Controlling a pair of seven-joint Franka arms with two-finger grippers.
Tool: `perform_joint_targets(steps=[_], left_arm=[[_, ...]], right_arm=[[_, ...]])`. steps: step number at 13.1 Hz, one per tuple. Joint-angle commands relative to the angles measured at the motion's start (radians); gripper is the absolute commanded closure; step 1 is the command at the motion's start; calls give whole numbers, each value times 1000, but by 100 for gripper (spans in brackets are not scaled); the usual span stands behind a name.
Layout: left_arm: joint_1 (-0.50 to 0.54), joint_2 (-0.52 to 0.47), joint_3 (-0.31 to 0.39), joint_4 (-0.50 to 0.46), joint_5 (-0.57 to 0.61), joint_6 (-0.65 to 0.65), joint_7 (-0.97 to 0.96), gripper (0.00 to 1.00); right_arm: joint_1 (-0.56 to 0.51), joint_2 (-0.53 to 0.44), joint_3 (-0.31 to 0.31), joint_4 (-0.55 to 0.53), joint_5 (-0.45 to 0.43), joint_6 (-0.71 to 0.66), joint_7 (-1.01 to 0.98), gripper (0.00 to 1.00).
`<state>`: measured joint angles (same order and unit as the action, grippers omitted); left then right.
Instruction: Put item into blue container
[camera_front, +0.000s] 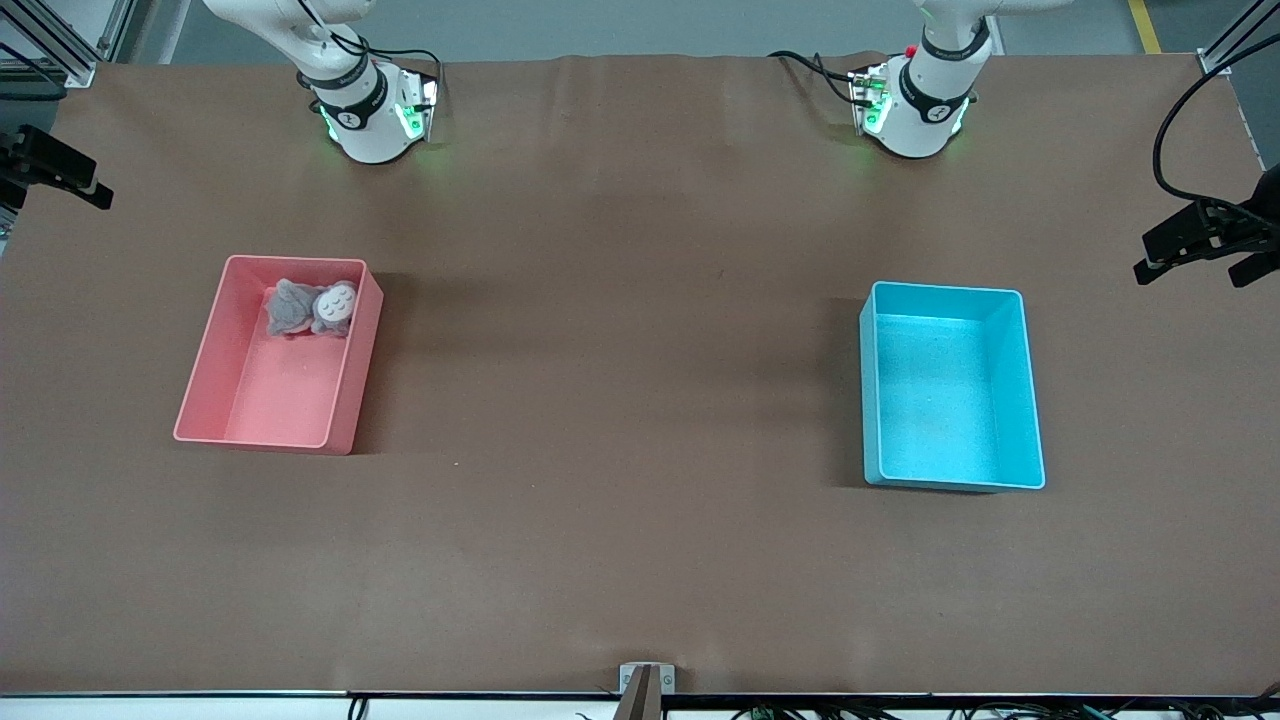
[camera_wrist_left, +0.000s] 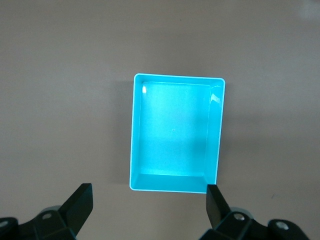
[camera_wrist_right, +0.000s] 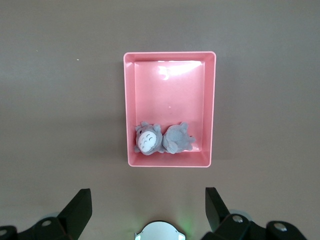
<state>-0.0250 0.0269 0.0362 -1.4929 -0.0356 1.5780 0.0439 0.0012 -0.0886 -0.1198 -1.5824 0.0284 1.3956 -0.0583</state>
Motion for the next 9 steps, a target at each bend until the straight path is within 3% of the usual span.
perform_joint_targets(steps=[1,9], left_arm=[[1,1,-2,13,14,-6,7,0],[2,1,-2,13,16,-6,11,0]], right_arm=[[-14,72,6,19,10,8,-14,0],[-85,276,6,-2,-4,89,-12,0]])
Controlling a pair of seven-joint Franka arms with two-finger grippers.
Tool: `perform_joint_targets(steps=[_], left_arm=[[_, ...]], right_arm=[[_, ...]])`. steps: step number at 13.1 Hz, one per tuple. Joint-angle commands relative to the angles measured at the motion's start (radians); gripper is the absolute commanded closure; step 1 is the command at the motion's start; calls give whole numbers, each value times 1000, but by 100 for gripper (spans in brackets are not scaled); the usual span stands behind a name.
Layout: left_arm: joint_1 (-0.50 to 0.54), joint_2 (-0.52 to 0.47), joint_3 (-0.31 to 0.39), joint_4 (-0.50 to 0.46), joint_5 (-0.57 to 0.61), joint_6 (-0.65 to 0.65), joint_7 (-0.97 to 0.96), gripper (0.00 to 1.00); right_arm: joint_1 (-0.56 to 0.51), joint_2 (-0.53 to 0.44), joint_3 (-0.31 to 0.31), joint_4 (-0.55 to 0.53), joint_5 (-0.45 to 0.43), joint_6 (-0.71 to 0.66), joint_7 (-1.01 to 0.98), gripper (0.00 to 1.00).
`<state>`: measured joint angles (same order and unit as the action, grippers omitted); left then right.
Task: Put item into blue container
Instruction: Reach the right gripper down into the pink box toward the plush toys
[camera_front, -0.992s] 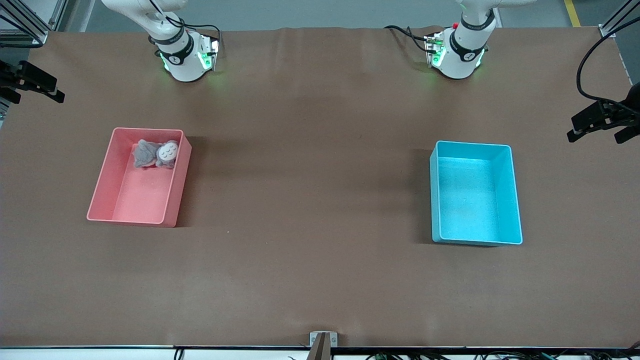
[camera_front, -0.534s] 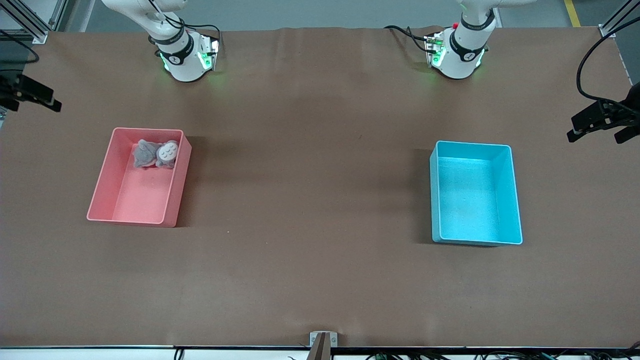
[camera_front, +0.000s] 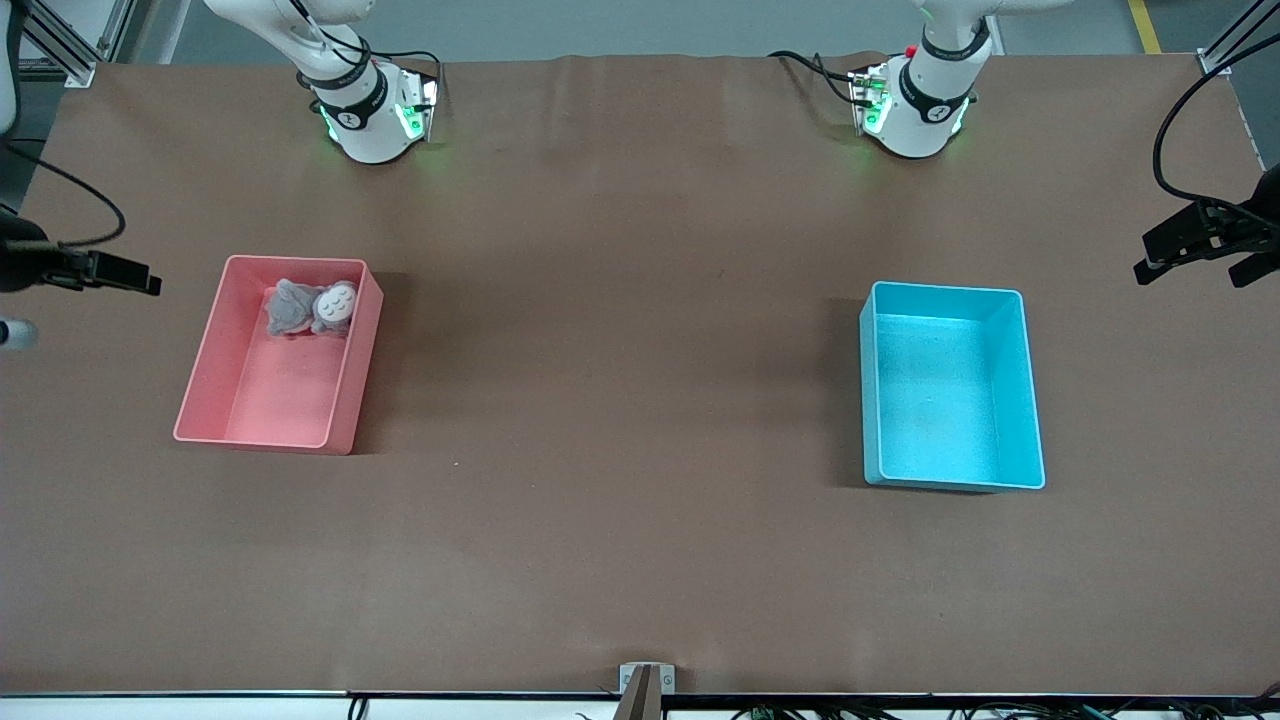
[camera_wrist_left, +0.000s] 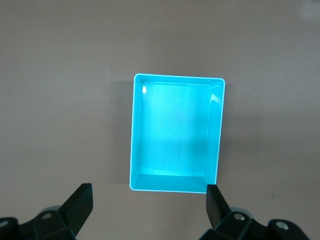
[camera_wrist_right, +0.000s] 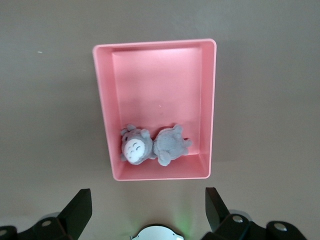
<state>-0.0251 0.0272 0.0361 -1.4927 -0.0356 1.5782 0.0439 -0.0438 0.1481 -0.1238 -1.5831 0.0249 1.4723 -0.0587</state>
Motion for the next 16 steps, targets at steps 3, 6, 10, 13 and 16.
perform_joint_targets(steps=[3,6,10,13,16], left_arm=[[1,0,-2,11,16,-6,11,0],[1,0,-2,11,14,-6,11,0],[2,0,-2,12,14,-6,11,0],[5,0,-2,11,11,-6,11,0],[1,0,-4,11,11,-6,2,0]], right_arm=[[-39,53,12,-189,18,232,16,0],[8,50,16,-366,73,388,143,0],[21,54,16,-480,73,407,201,0],[12,108,16,-494,75,404,204,0],[13,166,16,-502,128,405,206,0]])
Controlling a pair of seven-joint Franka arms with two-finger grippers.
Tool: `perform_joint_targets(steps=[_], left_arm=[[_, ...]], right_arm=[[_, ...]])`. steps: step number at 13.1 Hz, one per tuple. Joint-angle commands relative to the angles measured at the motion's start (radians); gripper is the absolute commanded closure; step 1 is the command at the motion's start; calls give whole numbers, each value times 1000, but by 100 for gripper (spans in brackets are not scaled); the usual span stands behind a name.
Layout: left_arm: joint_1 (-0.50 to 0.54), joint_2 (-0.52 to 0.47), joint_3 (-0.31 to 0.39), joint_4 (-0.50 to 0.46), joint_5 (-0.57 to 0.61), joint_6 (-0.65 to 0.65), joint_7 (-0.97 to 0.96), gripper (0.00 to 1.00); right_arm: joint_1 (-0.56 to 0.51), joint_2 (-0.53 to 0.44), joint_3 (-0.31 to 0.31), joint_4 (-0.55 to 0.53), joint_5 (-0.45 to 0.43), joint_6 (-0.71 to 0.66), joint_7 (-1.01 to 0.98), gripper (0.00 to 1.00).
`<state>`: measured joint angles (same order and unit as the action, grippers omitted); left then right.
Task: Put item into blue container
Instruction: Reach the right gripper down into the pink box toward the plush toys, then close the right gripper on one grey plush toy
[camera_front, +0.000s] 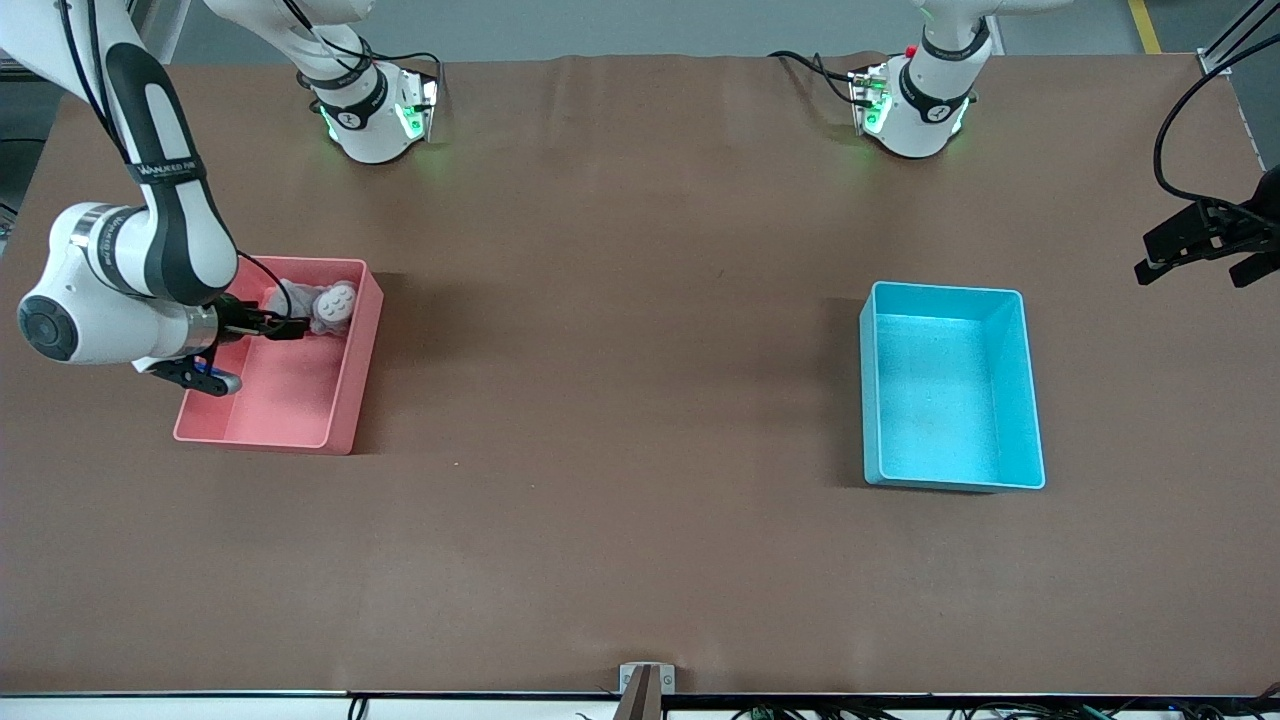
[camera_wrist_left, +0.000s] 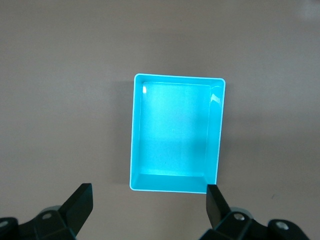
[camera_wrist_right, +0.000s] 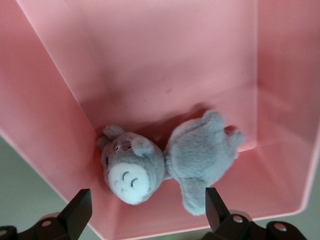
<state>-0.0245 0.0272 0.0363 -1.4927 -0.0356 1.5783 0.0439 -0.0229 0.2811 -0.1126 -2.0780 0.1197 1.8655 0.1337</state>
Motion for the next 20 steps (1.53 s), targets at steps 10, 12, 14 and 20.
perform_joint_targets(steps=[10,12,14,20], left_arm=[[-2,0,-4,12,10,-6,4,0],[-2,0,-4,12,10,-6,4,0],[-2,0,-4,11,10,-6,4,0],[-2,0,-3,11,10,-6,5,0]], right_arm=[[-32,122,5,-7,133,-20,17,0],[-35,127,5,-7,135,-22,17,0],[-45,133,5,-7,135,-28,17,0],[-42,136,2,70,114,-101,1,0]])
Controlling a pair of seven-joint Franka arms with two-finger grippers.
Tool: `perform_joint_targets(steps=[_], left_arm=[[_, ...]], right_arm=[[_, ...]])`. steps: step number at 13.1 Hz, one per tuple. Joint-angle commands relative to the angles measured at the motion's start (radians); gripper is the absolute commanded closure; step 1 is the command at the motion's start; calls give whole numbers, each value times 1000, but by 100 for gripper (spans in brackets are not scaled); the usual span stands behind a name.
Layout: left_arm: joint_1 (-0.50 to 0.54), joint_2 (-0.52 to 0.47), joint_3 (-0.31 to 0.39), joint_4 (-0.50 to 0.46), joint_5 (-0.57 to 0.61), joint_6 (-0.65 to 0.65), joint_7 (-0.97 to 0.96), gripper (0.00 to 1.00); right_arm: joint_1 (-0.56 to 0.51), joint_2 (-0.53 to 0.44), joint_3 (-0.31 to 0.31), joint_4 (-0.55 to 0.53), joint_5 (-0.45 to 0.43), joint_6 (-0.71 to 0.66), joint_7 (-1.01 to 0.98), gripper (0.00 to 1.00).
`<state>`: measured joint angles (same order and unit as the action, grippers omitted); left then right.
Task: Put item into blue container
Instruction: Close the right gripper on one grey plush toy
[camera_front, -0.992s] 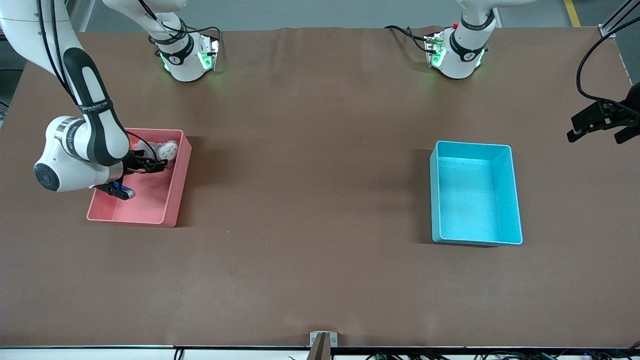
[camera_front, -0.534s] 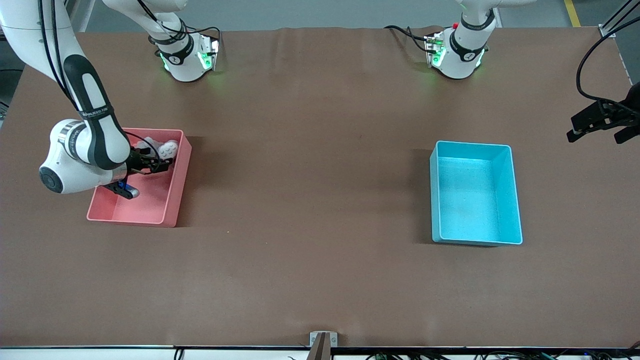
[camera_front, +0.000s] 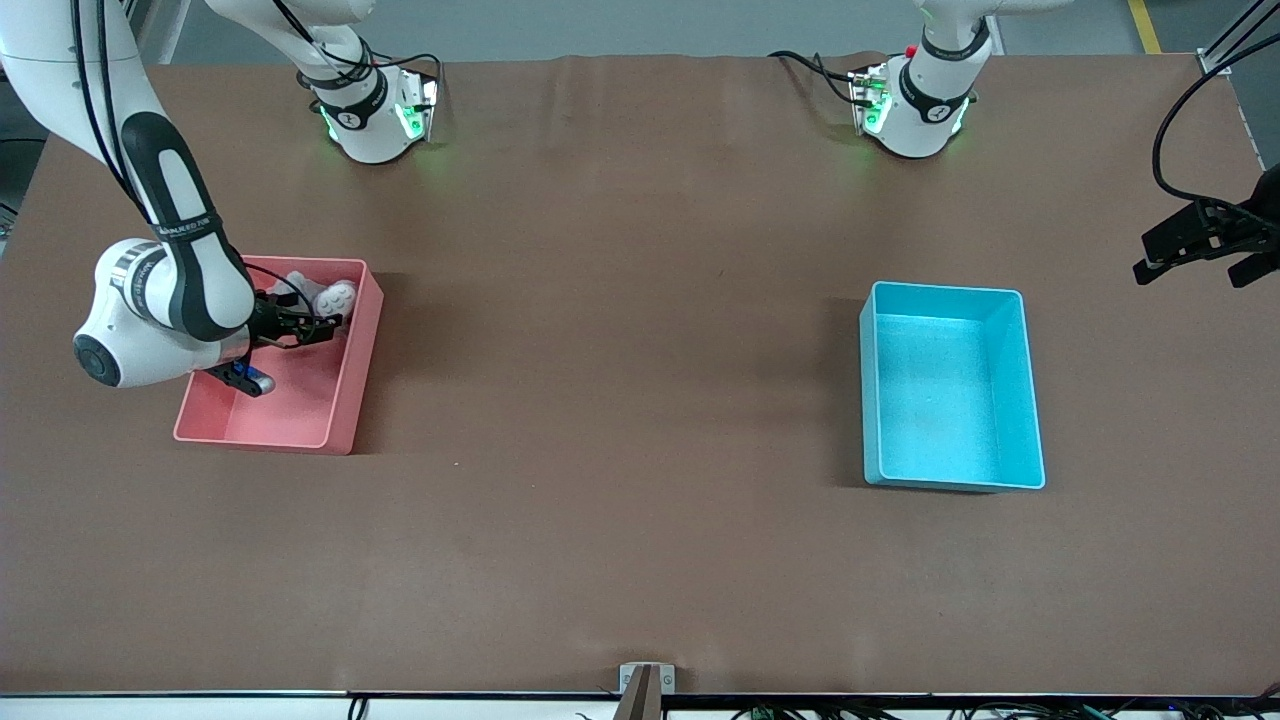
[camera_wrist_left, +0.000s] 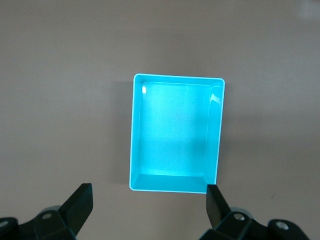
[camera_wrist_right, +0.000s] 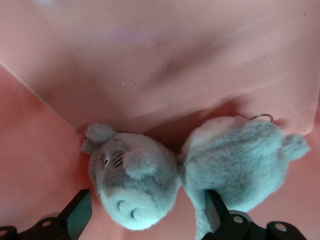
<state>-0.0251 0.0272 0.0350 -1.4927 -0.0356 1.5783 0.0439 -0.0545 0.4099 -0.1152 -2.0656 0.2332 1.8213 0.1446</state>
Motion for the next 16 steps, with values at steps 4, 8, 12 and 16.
perform_joint_targets(steps=[4,8,12,16], left_arm=[[-1,0,-3,11,10,-6,8,0],[-1,0,-3,11,10,-6,10,0],[-1,0,-3,11,10,-6,11,0],[-1,0,-3,12,10,-6,11,0]], right_arm=[[-2,9,6,108,-146,-88,-10,0],[15,38,6,98,-201,-65,-11,0],[9,86,6,91,-232,-63,-36,1],[7,99,6,84,-232,-66,-34,3]])
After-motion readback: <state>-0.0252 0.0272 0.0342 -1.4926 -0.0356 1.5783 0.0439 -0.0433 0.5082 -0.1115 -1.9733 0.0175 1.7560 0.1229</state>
